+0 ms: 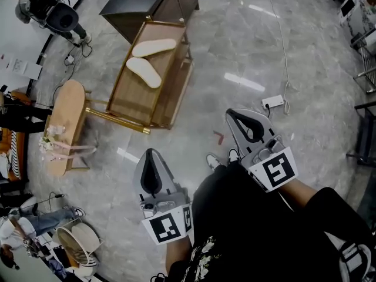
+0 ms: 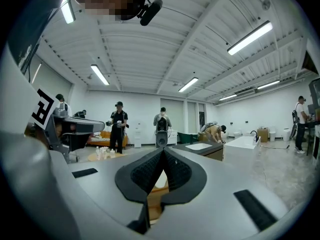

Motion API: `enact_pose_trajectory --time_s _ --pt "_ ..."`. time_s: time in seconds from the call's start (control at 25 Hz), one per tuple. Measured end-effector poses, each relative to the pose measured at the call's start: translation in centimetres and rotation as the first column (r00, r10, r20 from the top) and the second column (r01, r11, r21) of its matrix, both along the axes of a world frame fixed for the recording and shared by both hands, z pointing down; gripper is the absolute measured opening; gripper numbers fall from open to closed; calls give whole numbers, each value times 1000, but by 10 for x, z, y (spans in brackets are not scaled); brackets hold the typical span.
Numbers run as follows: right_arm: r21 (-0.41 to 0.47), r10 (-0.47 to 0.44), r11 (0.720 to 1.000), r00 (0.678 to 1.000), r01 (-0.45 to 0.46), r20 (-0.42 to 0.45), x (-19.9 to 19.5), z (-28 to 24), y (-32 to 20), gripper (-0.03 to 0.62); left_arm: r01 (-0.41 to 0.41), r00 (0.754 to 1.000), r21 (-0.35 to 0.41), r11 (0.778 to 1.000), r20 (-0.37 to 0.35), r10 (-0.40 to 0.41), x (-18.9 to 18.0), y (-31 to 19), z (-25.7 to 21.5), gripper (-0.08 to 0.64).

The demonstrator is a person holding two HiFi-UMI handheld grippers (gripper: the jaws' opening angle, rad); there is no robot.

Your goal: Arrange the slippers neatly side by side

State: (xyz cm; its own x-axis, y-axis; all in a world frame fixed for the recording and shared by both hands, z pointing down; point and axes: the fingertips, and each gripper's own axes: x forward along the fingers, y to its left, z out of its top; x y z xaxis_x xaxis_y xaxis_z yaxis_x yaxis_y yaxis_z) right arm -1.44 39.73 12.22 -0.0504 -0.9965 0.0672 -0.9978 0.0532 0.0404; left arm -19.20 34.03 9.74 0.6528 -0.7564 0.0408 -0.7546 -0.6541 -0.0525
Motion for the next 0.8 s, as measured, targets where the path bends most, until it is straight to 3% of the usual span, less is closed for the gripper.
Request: enact_pose_trajectory --time_s 0.28,0.8 --pt "-4 20 1000 1000 -20 -14 -11 14 -5 -3 27 1000 10 1000 11 -27 -29 -12 13 -3" --pt "-16 43 999 998 -44 -35 -22 13 -8 -3 16 1000 24 1000 -11 -15 -42 -18 13 -3"
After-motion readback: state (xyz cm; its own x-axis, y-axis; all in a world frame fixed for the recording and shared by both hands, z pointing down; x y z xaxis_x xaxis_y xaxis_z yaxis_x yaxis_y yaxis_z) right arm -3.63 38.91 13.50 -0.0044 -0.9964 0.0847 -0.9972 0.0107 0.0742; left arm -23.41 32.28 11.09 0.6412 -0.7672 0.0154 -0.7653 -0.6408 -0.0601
